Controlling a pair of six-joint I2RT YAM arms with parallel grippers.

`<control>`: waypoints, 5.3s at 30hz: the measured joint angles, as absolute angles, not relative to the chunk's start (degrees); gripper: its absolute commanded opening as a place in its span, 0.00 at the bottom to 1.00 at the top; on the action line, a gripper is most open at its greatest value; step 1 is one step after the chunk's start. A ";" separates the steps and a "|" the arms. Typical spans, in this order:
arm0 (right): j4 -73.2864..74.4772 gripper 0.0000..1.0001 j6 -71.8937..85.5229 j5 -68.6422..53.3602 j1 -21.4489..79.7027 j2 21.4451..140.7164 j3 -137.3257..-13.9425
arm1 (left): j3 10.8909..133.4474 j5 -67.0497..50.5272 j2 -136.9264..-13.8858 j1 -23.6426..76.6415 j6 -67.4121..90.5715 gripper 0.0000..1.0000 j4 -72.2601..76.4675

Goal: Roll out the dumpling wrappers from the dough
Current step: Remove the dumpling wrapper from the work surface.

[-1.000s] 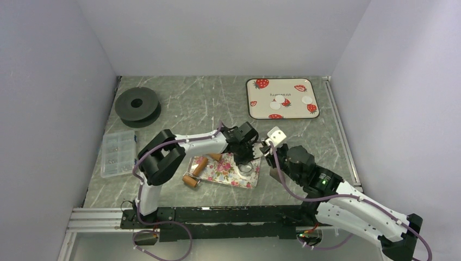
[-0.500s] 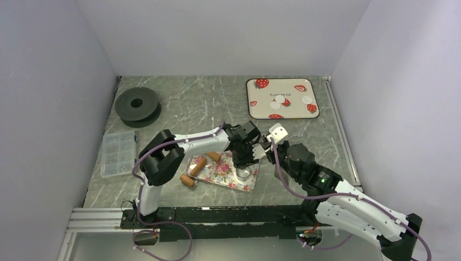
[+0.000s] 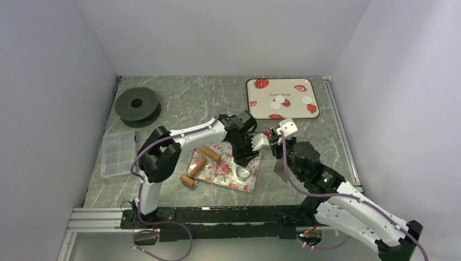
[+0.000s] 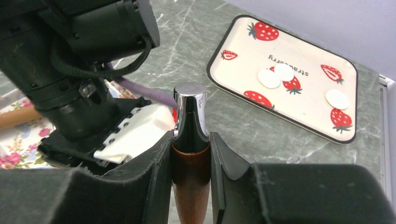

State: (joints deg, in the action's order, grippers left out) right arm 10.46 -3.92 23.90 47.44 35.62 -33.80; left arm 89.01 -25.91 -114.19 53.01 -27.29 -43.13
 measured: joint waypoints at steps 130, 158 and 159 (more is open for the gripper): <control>13.72 0.00 -1.06 8.51 45.63 24.36 -30.35 | 81.28 -16.27 -112.68 58.67 -34.09 0.00 -35.73; 14.15 0.00 -1.41 9.96 45.52 23.73 -30.94 | 77.34 -12.08 -110.87 63.72 -35.00 0.00 -32.53; 14.15 0.00 -1.41 9.96 45.52 23.62 -30.94 | 76.90 -12.08 -110.69 63.72 -34.79 0.00 -31.86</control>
State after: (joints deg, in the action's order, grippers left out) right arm 14.15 -1.41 9.96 45.52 23.62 -30.94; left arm 76.90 -12.08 -110.69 63.72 -34.79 -31.86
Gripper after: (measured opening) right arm 0.321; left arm 0.038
